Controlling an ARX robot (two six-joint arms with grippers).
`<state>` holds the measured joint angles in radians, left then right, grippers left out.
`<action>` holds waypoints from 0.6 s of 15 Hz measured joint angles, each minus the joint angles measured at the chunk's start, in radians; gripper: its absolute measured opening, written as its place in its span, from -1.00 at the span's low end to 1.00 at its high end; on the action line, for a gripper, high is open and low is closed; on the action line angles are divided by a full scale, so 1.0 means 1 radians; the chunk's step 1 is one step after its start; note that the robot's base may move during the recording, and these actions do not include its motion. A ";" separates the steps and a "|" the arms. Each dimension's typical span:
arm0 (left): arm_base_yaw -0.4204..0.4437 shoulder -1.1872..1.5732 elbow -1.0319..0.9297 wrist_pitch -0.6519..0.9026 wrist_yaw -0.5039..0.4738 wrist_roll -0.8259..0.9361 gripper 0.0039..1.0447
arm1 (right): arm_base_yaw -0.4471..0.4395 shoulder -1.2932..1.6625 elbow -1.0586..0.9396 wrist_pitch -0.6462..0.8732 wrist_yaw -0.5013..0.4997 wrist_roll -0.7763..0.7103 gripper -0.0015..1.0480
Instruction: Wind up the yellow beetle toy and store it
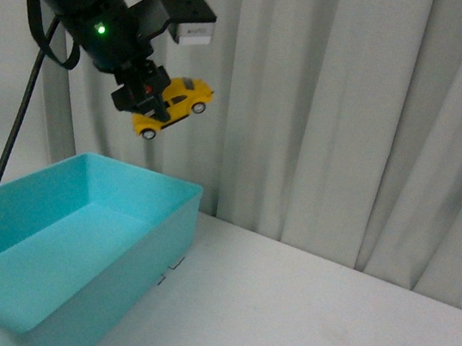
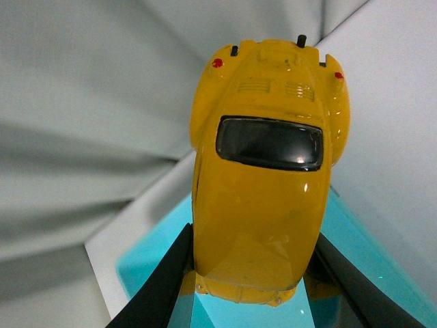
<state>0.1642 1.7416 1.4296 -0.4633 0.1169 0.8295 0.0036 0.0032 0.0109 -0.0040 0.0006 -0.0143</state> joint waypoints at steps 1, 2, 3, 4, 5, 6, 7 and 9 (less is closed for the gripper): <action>0.035 0.005 -0.032 0.011 -0.041 -0.076 -0.27 | 0.000 0.000 0.000 0.000 0.000 0.000 0.87; 0.057 0.018 -0.052 0.025 -0.070 -0.129 -0.27 | 0.000 0.000 0.000 0.000 0.000 0.000 0.87; 0.085 0.050 -0.076 0.015 -0.138 -0.201 -0.27 | 0.000 0.000 0.000 0.000 0.000 0.000 0.87; 0.100 0.080 -0.089 0.002 -0.149 -0.247 -0.27 | 0.000 0.000 0.000 0.000 0.000 0.000 0.87; 0.101 0.107 -0.106 0.009 -0.171 -0.279 -0.27 | 0.000 0.000 0.000 0.000 0.000 0.000 0.87; 0.101 0.122 -0.116 0.006 -0.170 -0.299 -0.27 | 0.000 0.000 0.000 0.000 0.000 0.000 0.87; 0.100 0.138 -0.134 0.018 -0.176 -0.311 -0.27 | 0.000 0.000 0.000 0.000 0.000 0.000 0.87; 0.098 0.179 -0.154 0.062 -0.222 -0.334 -0.27 | 0.000 0.000 0.000 0.000 0.000 0.000 0.87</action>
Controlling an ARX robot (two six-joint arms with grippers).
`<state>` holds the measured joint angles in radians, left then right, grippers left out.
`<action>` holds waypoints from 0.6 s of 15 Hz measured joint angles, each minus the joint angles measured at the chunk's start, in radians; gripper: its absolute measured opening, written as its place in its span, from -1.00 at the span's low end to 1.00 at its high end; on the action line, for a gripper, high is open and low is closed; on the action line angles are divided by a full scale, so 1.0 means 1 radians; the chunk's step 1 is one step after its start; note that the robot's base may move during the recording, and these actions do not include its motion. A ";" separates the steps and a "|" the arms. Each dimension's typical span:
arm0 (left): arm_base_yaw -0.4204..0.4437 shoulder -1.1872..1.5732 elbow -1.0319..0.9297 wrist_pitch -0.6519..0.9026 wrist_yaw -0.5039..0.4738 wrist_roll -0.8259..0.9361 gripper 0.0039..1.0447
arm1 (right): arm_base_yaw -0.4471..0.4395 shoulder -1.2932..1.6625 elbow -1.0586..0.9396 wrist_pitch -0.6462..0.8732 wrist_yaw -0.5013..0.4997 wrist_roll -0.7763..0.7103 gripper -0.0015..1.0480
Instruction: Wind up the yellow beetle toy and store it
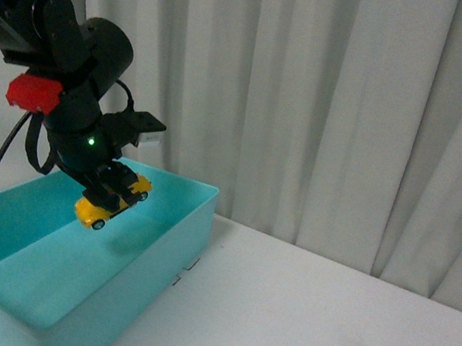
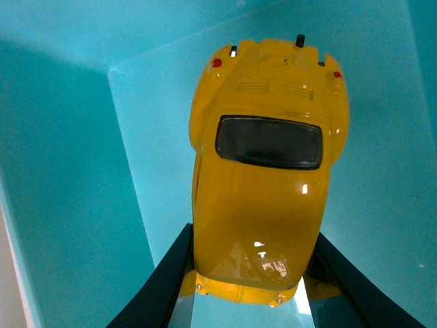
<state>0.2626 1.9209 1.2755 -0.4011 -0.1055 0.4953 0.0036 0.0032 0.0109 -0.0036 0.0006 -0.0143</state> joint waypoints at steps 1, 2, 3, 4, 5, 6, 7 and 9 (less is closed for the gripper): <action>0.000 0.018 -0.002 0.021 -0.010 -0.013 -0.27 | 0.000 0.000 0.000 0.000 0.000 0.000 0.87; -0.001 0.035 -0.002 0.035 -0.027 -0.021 -0.27 | 0.000 0.000 0.000 0.000 0.000 0.000 0.87; -0.002 0.050 -0.002 0.038 -0.034 -0.036 -0.27 | 0.000 0.000 0.000 0.000 0.000 0.000 0.87; -0.006 0.064 -0.002 0.035 -0.034 -0.049 -0.27 | 0.000 0.000 0.000 0.000 0.000 0.000 0.87; -0.006 0.076 -0.002 0.030 -0.037 -0.066 -0.27 | 0.000 0.000 0.000 0.000 0.000 0.000 0.87; -0.013 0.099 -0.002 0.027 -0.059 -0.085 -0.27 | 0.000 0.000 0.000 0.000 0.000 0.000 0.87; -0.024 0.104 0.002 0.026 -0.024 -0.123 0.12 | 0.000 0.000 0.000 0.000 0.000 0.000 0.87; -0.023 0.092 0.005 0.029 0.005 -0.137 0.74 | 0.000 0.000 0.000 0.000 0.000 0.000 0.87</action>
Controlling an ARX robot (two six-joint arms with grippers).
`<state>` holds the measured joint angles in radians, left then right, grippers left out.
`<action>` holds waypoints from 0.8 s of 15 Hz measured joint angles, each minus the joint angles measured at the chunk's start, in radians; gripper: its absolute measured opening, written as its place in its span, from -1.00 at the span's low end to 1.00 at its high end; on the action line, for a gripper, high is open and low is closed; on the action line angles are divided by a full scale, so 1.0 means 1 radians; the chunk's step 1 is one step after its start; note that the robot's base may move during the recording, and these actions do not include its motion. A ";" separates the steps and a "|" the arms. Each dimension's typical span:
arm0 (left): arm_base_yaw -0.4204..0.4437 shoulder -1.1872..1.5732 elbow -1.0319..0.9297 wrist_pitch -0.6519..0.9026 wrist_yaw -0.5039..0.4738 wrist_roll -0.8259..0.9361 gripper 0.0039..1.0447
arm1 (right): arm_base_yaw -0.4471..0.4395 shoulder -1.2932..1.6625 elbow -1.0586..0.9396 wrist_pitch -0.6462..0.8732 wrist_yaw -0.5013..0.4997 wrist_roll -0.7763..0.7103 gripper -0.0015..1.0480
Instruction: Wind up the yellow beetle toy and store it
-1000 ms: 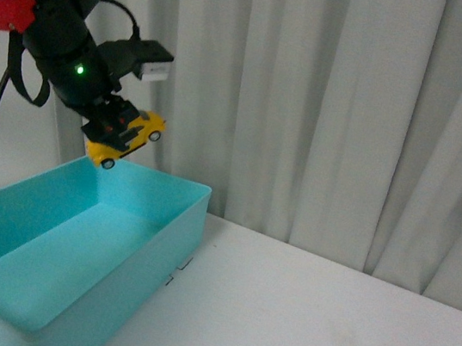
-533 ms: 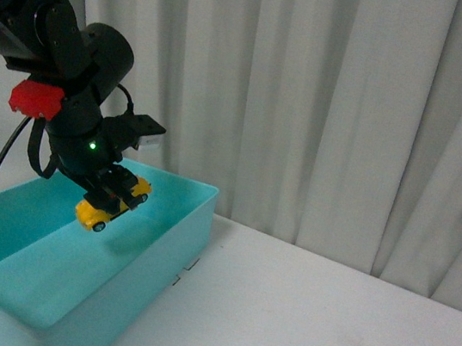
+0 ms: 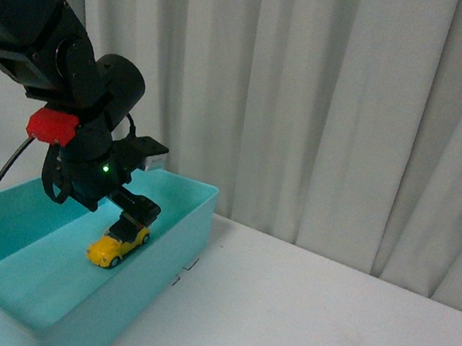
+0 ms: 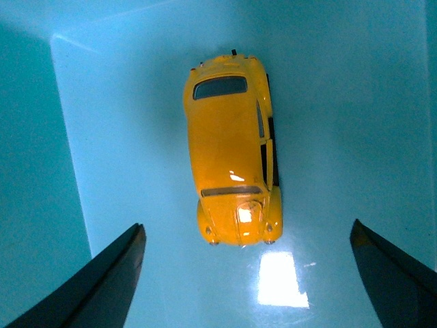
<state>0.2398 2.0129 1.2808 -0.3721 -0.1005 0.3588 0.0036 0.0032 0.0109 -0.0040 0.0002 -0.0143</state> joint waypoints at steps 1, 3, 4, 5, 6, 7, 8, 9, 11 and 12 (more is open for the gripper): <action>0.003 -0.020 0.000 0.003 0.000 0.002 0.91 | 0.000 0.000 0.000 0.000 0.000 0.000 0.87; 0.018 -0.084 -0.009 0.044 0.017 0.007 0.87 | 0.000 0.000 0.000 0.000 0.000 0.000 0.87; 0.028 -0.129 -0.025 0.071 0.033 0.007 0.88 | 0.000 0.000 0.000 0.000 0.000 0.000 0.87; 0.036 -0.178 -0.042 0.092 0.041 0.005 0.88 | 0.000 0.000 0.000 0.000 0.000 0.000 0.87; 0.043 -0.237 -0.066 0.108 0.077 0.006 0.88 | 0.000 0.000 0.000 0.000 0.000 0.000 0.87; 0.048 -0.296 -0.090 0.112 0.107 0.005 0.88 | 0.000 0.000 0.000 0.000 0.000 0.000 0.87; 0.048 -0.359 -0.113 0.129 0.137 0.004 0.88 | 0.000 0.000 0.000 0.000 0.000 0.000 0.87; 0.053 -0.439 -0.242 0.467 0.251 -0.075 0.71 | 0.000 0.000 0.000 0.000 0.000 0.000 0.87; 0.000 -0.690 -0.548 0.861 0.332 -0.254 0.26 | -0.004 0.000 0.000 -0.001 0.000 0.000 0.87; -0.028 -0.802 -0.637 0.899 0.326 -0.298 0.05 | -0.004 0.000 0.000 0.000 0.000 0.000 0.87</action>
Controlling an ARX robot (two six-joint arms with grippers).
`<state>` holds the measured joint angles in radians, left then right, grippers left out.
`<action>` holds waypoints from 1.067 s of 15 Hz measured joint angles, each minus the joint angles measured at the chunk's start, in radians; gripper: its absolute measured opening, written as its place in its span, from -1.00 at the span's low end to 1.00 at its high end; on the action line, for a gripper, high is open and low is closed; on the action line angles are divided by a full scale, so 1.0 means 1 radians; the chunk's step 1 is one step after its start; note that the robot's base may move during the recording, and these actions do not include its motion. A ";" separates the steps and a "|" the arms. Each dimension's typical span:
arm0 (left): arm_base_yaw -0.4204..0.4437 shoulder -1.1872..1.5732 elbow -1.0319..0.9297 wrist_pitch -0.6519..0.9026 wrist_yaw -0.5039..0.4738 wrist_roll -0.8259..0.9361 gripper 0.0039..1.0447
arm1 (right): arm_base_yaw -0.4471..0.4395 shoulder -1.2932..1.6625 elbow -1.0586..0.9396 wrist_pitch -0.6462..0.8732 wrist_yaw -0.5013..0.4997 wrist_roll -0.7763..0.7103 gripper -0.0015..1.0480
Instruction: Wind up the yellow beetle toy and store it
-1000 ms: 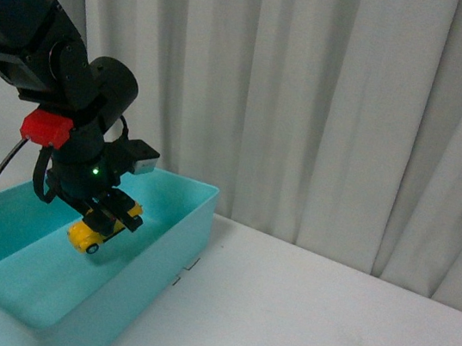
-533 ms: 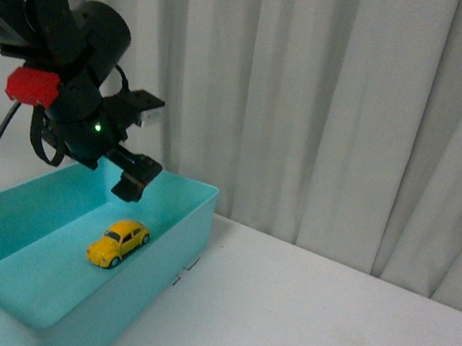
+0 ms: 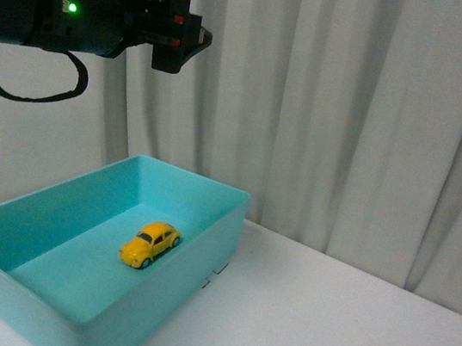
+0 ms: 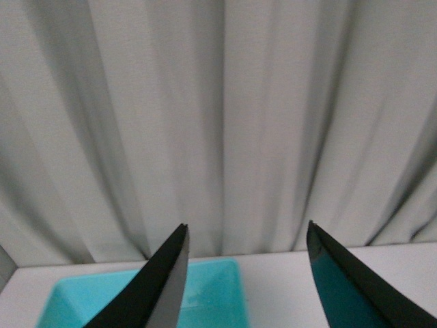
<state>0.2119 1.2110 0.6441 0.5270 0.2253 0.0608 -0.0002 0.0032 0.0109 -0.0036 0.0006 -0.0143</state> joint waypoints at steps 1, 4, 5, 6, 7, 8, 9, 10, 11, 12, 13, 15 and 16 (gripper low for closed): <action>-0.022 -0.124 -0.071 -0.044 -0.019 -0.025 -0.19 | 0.000 0.000 0.000 0.000 0.000 0.000 0.87; -0.068 -0.295 -0.254 0.015 -0.085 -0.051 -0.88 | 0.000 0.000 0.000 0.000 0.000 0.000 0.87; -0.087 -0.320 -0.312 0.019 -0.098 -0.055 -0.97 | 0.000 0.000 0.000 0.000 0.000 0.000 0.87; -0.103 -0.354 -0.358 0.026 -0.110 -0.056 -0.97 | 0.000 0.000 0.000 -0.001 0.000 0.000 0.87; -0.114 -0.390 -0.388 0.029 -0.122 -0.056 -0.97 | 0.000 0.000 0.000 0.000 -0.002 0.000 0.87; -0.120 -0.421 -0.412 0.033 -0.136 -0.056 -0.97 | 0.000 0.000 0.000 0.000 0.000 0.000 0.87; -0.135 -0.455 -0.444 0.027 -0.153 -0.056 -0.97 | 0.000 0.000 0.000 0.000 0.000 0.000 0.87; -0.192 -0.483 -0.470 0.019 -0.210 -0.057 -0.97 | 0.000 0.000 0.000 0.000 0.000 0.000 0.87; -0.219 -0.518 -0.495 0.010 -0.212 -0.056 -0.97 | 0.000 0.000 0.000 0.000 -0.001 0.000 0.87; -0.214 -0.549 -0.513 -0.003 -0.225 -0.058 -0.97 | 0.000 0.000 0.000 0.000 0.000 0.000 0.87; -0.209 -0.585 -0.531 -0.018 -0.226 -0.057 -0.97 | 0.000 0.000 0.000 0.000 0.000 0.000 0.87; -0.211 -0.645 -0.560 -0.053 -0.226 -0.057 -0.97 | 0.000 0.000 0.000 0.000 0.000 0.000 0.87; -0.211 -0.671 -0.571 -0.068 -0.226 -0.057 -0.97 | 0.000 0.000 0.000 0.000 0.000 0.000 0.87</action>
<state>0.0006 0.5404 0.0731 0.4595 -0.0006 0.0036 -0.0002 0.0032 0.0109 -0.0040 0.0002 -0.0143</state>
